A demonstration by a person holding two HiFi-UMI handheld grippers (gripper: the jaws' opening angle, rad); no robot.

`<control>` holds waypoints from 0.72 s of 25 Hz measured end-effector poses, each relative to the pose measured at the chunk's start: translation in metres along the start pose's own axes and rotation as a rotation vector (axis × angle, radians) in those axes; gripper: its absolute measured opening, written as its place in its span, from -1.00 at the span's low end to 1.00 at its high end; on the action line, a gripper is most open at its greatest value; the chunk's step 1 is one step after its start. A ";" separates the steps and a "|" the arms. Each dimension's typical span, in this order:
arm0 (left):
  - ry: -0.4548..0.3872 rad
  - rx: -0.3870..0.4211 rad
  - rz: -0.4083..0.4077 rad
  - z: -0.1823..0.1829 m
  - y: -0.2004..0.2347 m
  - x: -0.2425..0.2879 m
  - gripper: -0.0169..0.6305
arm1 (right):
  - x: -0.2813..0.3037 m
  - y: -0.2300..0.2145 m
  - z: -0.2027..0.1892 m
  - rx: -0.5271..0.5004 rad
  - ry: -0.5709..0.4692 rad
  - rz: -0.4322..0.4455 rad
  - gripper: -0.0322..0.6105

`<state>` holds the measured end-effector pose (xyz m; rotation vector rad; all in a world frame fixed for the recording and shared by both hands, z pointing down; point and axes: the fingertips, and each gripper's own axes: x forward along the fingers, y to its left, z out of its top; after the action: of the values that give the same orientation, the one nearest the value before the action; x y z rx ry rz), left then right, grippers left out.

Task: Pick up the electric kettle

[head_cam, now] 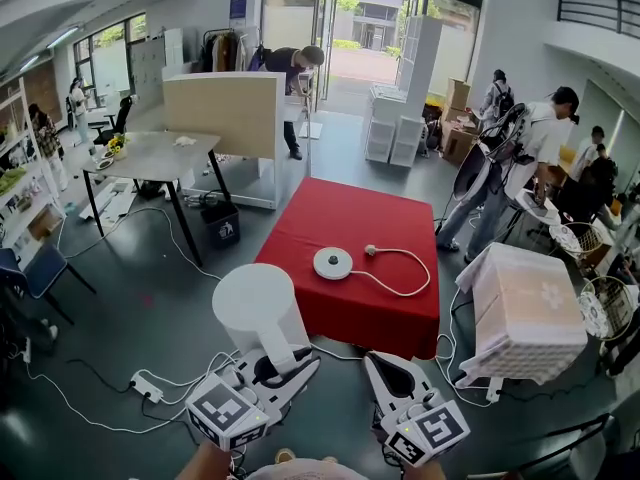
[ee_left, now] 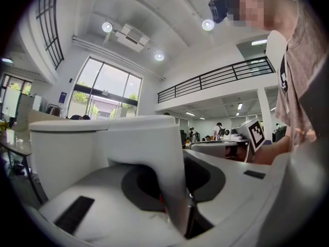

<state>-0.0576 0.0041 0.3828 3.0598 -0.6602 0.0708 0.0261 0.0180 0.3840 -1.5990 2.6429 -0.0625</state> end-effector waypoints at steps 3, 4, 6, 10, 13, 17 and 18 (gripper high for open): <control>-0.010 0.000 -0.001 0.002 0.000 -0.005 -0.69 | 0.003 0.005 0.001 -0.005 0.002 0.017 -0.87; -0.012 0.000 -0.001 0.003 0.000 -0.006 -0.69 | 0.004 0.007 0.001 -0.008 0.000 0.024 -0.87; -0.012 -0.004 0.001 0.002 -0.001 -0.008 -0.69 | 0.004 0.011 0.000 -0.019 0.000 0.044 -0.87; -0.019 0.002 0.008 0.004 -0.002 -0.012 -0.69 | 0.001 0.019 -0.005 -0.042 0.022 0.097 -0.87; -0.010 -0.024 0.009 0.004 -0.005 -0.017 -0.69 | 0.001 0.022 -0.010 -0.039 0.035 0.121 -0.87; -0.046 -0.004 0.003 0.006 -0.003 -0.024 -0.69 | 0.002 0.034 -0.013 -0.067 0.055 0.186 -0.87; -0.045 -0.005 -0.005 0.005 -0.005 -0.025 -0.69 | 0.001 0.036 -0.014 -0.066 0.062 0.193 -0.87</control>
<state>-0.0784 0.0190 0.3765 3.0667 -0.6542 0.0007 -0.0076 0.0340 0.3961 -1.3716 2.8612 -0.0167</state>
